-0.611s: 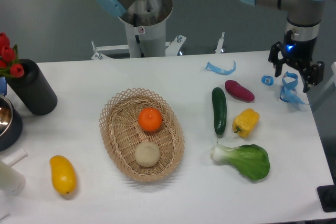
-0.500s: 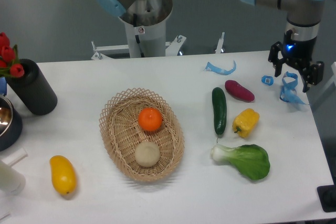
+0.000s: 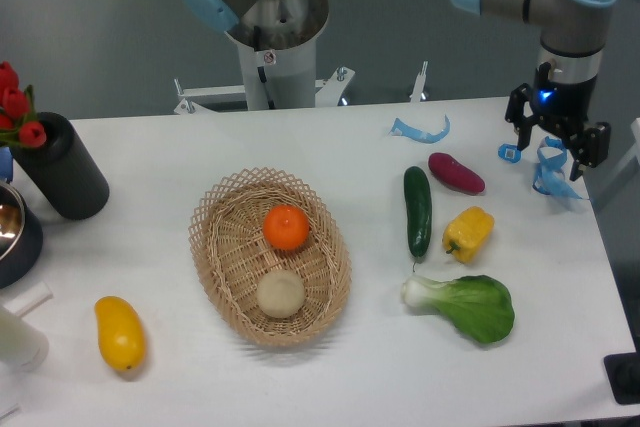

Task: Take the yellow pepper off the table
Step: 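Move the open gripper over the yellow bell pepper, then lower the gripper down onto the yellow bell pepper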

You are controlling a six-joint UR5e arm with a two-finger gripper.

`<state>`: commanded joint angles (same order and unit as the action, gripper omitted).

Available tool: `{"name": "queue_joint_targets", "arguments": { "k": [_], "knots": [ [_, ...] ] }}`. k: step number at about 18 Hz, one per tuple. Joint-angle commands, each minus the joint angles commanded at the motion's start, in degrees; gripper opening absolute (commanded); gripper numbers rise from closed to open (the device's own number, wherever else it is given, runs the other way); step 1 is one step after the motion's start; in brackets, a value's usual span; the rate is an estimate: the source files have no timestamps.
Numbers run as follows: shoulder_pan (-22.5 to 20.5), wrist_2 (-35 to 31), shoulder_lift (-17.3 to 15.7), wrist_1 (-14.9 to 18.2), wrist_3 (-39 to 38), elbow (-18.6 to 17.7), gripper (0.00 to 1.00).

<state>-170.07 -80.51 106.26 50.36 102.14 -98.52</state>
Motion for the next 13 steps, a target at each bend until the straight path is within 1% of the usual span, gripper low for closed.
{"name": "queue_joint_targets", "arguments": {
  "k": [4, 6, 8, 13],
  "knots": [
    [2.28, -0.09, 1.49, -0.35, -10.01, -0.18, 1.00],
    [3.95, -0.09, 3.07, -0.70, -13.01, 0.17, 1.00],
    [4.48, -0.09, 4.13, -1.58, -16.17, 0.08, 1.00],
    [6.15, 0.18, 6.06, -1.58, -17.59, -0.62, 1.00]
  ]
}}
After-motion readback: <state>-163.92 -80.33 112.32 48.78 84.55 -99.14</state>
